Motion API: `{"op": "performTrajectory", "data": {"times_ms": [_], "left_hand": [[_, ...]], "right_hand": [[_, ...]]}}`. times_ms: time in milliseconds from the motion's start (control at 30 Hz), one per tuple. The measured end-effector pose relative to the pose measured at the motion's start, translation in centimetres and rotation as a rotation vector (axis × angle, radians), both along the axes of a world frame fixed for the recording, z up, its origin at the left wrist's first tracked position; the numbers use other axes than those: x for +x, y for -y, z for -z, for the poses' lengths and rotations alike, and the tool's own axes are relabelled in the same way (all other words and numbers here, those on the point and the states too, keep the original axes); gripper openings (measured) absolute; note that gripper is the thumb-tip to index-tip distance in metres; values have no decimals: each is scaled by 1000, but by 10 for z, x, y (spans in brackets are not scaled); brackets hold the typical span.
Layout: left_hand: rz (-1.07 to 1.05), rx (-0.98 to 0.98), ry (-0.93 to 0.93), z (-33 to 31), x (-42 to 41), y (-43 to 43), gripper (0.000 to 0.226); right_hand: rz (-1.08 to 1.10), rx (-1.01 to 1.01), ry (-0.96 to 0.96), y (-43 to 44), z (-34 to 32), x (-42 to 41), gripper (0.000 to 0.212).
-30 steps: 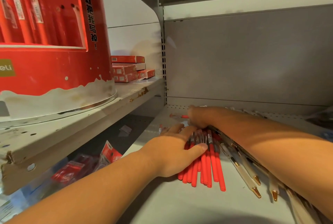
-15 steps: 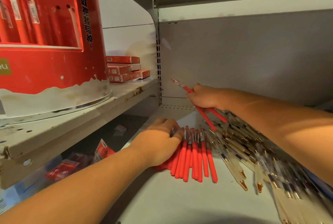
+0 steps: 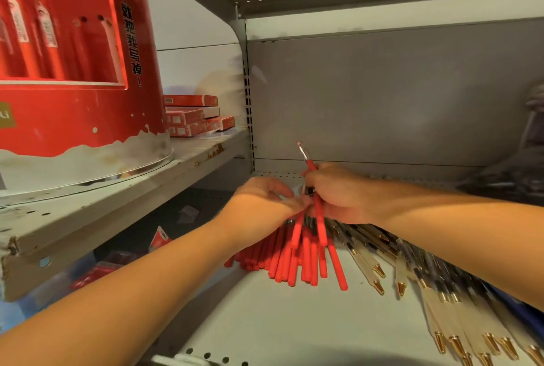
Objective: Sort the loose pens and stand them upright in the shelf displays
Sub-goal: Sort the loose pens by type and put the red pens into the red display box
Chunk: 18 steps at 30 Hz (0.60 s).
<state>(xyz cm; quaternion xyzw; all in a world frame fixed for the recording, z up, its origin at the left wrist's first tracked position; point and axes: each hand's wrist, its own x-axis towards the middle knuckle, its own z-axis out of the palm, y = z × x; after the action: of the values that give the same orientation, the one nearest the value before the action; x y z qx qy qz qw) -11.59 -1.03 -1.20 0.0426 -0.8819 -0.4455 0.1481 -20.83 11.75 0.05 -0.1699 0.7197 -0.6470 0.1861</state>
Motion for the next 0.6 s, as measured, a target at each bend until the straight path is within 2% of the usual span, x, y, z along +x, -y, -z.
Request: {"op": "performTrajectory", "data": {"times_ms": [133, 233, 300, 367, 433, 600], "left_hand": [[82, 263, 51, -12, 6, -7, 22], [10, 294, 92, -14, 6, -2, 14], [-86, 146, 85, -13, 3, 5, 8], [-174, -80, 109, -11, 0, 11, 18], [-228, -217, 139, -10, -3, 14, 23], [-194, -299, 159, 1, -12, 14, 22]], "right_hand": [[1, -119, 37, 6, -4, 8, 19], [7, -60, -8, 5, -5, 10, 25], [64, 37, -50, 5, -5, 9, 23], [147, 138, -104, 6, -5, 7, 15], [193, 199, -139, 11, -4, 4, 17], [151, 194, -134, 25, -7, 6, 19]]}}
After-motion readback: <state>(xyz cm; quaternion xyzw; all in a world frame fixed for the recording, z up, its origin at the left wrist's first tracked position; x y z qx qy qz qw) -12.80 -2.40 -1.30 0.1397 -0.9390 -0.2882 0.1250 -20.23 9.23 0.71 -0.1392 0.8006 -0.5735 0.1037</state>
